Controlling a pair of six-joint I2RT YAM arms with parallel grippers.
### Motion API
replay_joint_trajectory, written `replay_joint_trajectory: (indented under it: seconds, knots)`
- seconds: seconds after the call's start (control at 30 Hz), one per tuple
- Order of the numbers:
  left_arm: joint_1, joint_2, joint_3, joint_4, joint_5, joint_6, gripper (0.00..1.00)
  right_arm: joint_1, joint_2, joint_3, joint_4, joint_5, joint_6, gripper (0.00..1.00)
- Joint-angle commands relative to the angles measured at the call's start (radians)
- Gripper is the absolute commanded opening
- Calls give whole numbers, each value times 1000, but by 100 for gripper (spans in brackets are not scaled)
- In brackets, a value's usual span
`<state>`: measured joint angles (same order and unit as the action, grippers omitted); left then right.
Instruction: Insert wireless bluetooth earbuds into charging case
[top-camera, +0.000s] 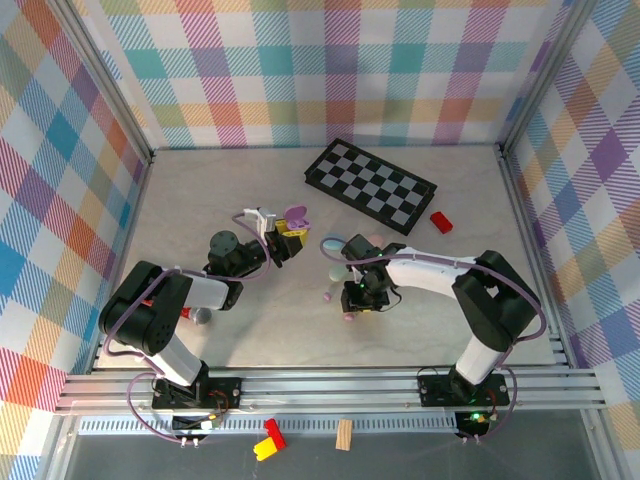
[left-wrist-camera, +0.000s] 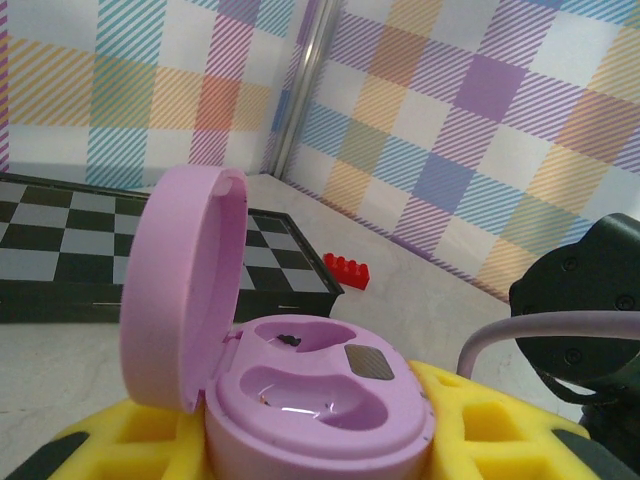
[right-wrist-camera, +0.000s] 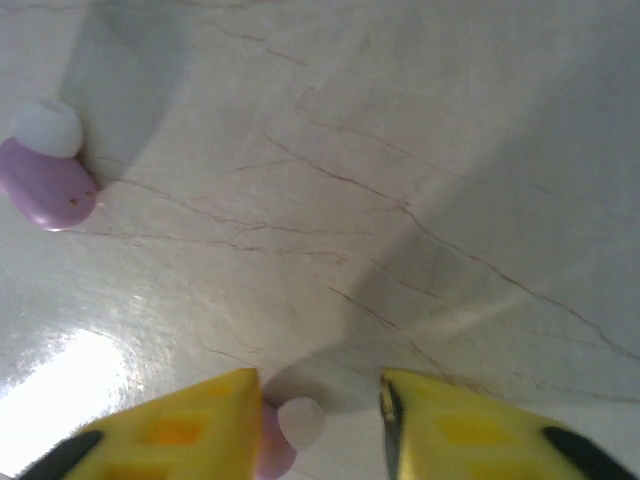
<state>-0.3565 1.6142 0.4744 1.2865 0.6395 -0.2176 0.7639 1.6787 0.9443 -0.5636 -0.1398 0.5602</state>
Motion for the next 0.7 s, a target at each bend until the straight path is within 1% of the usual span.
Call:
replay_joint_trajectory:
  seconds: [0.0,0.13,0.23,0.33,0.5,0.67]
  knots:
    - [13,-1,10,50,27,-11,30,-6,-46,-7,33,14,-3,44]
    - [16,-2,12,50,24,-9,29,-6,-115,-52,64,4,8,50]
    - [17,-1,16,50,26,-9,29,-7,-128,-64,85,-22,-37,53]
    - [20,-3,16,50,25,-9,30,-5,-112,-52,85,-50,-69,54]
    - [34,-12,7,50,17,-15,29,-3,-87,-66,100,-95,-29,53]
    - [39,-7,7,52,18,-15,29,5,-72,-99,166,-123,-28,54]
